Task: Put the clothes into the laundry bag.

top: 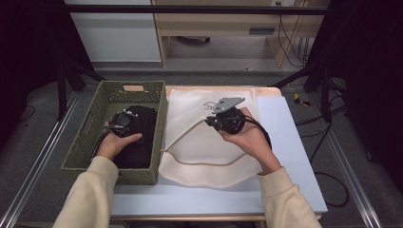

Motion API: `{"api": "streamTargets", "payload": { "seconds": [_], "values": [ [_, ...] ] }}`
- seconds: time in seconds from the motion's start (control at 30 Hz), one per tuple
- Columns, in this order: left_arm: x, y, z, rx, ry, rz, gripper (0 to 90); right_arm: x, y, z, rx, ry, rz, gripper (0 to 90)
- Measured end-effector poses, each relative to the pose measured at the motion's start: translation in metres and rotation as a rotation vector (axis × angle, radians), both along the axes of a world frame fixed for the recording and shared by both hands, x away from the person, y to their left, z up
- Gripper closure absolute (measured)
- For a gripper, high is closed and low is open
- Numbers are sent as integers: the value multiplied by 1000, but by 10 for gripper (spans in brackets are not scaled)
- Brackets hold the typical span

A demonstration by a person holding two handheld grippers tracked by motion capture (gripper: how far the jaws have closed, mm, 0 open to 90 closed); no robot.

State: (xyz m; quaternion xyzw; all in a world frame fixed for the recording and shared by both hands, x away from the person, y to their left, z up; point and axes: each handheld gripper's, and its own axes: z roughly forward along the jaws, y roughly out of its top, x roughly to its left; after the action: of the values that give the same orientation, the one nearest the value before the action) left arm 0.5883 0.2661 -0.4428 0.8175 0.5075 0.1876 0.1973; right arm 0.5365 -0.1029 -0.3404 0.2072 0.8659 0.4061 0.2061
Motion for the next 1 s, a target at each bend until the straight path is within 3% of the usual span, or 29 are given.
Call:
{"api": "streamTargets", "payload": {
  "seconds": [0.2, 0.27, 0.67, 0.8, 1.0],
  "values": [
    [1, -4, -2, 37, 4, 6, 0, 0, 1, -1, -3, 2, 2, 861],
    [3, -8, -4, 73, 3, 8, 0, -1, 1, -1, -4, 4, 3, 861],
    [6, -5, -8, 105, 16, 32, 6, -1, 2, -2, -6, 2, 11, 861],
    [6, -3, -5, 99, 17, 39, 101, -1, 3, -2, -6, 0, 10, 861],
    [5, -1, 2, 131, 9, 44, 368, -1, 4, -2, -10, 2, 7, 861]
  ]
}}
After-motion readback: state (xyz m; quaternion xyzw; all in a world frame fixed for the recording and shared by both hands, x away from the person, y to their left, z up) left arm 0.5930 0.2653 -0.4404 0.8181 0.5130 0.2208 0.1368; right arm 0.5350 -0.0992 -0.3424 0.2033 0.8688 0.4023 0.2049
